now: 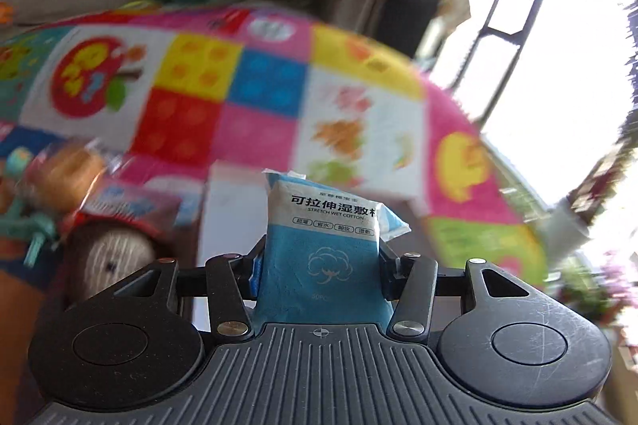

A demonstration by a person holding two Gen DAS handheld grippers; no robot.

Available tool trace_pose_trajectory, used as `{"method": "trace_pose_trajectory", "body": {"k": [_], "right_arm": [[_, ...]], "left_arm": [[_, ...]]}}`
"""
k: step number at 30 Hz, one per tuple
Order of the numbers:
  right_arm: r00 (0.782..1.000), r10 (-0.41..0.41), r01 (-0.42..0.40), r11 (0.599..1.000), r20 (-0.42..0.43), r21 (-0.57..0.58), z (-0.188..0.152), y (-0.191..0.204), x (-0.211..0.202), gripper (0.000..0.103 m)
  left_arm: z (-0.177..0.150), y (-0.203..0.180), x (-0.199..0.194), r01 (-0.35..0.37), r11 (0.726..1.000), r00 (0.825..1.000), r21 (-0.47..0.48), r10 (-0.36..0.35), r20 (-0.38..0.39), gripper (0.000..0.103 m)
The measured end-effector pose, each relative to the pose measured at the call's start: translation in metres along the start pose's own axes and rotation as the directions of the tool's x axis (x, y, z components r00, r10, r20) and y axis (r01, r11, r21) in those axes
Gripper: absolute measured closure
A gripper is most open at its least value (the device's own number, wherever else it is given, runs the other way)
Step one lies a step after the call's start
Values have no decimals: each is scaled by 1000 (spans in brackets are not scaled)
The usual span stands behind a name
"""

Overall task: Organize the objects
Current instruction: 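Drop the wipe pack and white charger into the pink box with both grippers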

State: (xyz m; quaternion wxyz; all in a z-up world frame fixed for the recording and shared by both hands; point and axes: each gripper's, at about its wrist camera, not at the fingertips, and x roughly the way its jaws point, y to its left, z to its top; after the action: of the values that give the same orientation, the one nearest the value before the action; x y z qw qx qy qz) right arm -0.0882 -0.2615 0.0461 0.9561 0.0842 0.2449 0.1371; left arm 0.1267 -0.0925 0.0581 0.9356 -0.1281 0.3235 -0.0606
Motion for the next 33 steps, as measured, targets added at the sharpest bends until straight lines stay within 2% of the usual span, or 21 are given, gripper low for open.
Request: {"method": "trace_pose_trajectory", "body": {"k": [2,4,7,11,14,17,20,22,24,26,28,31,33], "right_arm": [[1000,-28,28,1000,14,-11,-2,-9,-5,55],[999,-47,47,999,17,-12,-4,-17,-6,55],[998,-56,56,998,-6,17,-3,-28,5,55],[998,-55,56,998,-16,27,3,-29,20,55],[999,-49,49,999,-10,12,16,-26,28,55],[999,-33,33,999,-6,6,41,-24,39,55],[1000,6,-6,1000,-19,17,75,-23,56,55],[998,29,-27,999,-59,33,96,-21,74,55],[990,38,-31,998,-139,47,114,-18,101,55],[967,37,-25,998,-252,51,124,-14,131,55],[935,28,-11,999,-354,51,126,-12,163,55],[921,-37,55,998,-388,37,117,-4,184,45],[928,-70,79,997,-366,9,111,2,184,39]], "left_arm": [[-12,8,13,-83,996,996,31,85,-42,48],[-24,5,4,-103,983,994,150,107,-16,47],[-36,8,-12,-80,975,996,209,85,-16,46],[-35,25,-38,-41,988,999,150,39,19,49],[-24,41,-67,19,995,999,100,-24,46,50],[-26,65,-103,74,995,995,72,-79,66,50],[-38,92,-124,73,993,994,93,-80,70,51],[-47,109,-132,82,991,995,102,-87,46,51],[-57,125,-138,98,991,995,93,-101,27,51],[-64,141,-141,92,993,995,72,-93,23,51],[-69,156,-142,83,996,996,42,-84,24,51],[-74,173,-141,56,998,998,-2,-56,23,51],[-75,180,-139,52,999,999,-7,-52,13,51]]}}
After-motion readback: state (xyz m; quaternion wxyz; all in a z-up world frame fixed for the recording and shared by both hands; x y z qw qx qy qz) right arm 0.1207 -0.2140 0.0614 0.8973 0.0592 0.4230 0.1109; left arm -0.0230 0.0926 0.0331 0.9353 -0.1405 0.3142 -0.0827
